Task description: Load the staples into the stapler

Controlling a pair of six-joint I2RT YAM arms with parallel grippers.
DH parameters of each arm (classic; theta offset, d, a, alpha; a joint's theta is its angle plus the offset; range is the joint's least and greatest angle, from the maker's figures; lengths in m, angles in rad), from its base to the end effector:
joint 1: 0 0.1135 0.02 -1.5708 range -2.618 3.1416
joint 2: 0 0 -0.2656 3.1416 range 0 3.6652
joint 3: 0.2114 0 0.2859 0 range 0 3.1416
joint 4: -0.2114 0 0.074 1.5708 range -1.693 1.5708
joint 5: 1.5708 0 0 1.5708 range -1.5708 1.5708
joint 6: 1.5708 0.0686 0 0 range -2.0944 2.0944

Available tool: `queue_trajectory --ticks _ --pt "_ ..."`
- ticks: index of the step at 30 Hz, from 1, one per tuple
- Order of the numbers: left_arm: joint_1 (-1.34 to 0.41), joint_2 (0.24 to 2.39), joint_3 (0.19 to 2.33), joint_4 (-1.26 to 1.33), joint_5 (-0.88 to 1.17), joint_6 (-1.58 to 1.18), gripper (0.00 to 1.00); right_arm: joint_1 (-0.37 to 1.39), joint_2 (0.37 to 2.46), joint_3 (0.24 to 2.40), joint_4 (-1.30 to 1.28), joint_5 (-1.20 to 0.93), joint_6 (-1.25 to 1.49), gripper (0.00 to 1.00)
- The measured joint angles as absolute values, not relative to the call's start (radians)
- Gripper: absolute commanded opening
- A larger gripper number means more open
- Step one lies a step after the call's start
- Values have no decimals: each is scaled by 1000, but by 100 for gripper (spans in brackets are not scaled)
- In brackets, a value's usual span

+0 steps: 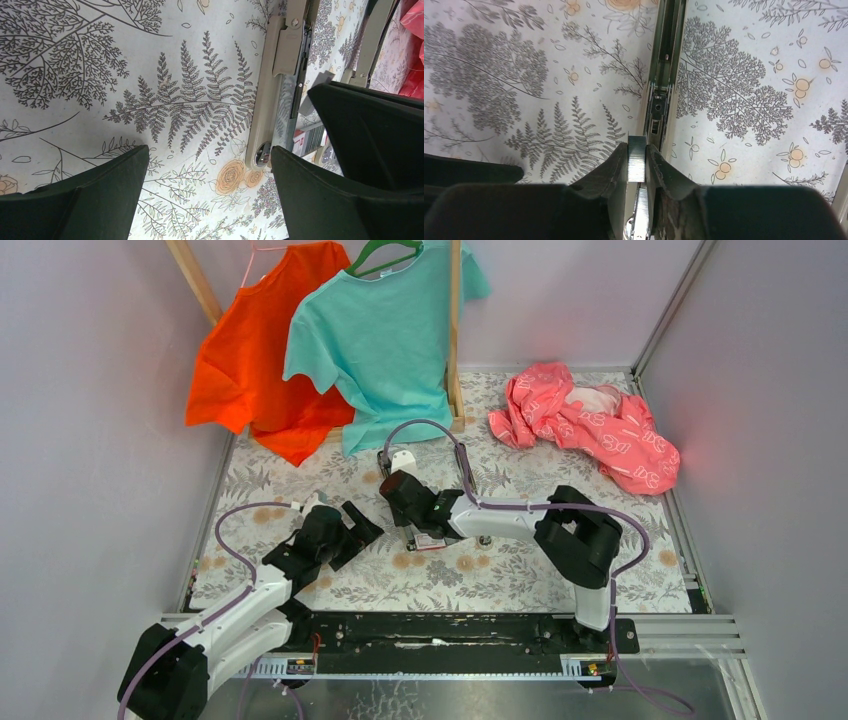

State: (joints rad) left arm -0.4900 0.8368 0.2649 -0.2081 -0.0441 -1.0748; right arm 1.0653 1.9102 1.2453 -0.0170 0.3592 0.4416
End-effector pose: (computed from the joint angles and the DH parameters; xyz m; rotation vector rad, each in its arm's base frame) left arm 0.1875 -0.0966 0.1096 -0.7321 2.3534 -0.6866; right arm 0.2500 0.4019 0.1516 -0.5002 2.1794 0.4308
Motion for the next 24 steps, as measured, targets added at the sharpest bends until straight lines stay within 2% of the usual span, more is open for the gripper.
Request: queue_trajectory --ticks 24 --pt "-490 836 261 -198 -41 -1075 100 1070 1894 1243 -15 408 438 24"
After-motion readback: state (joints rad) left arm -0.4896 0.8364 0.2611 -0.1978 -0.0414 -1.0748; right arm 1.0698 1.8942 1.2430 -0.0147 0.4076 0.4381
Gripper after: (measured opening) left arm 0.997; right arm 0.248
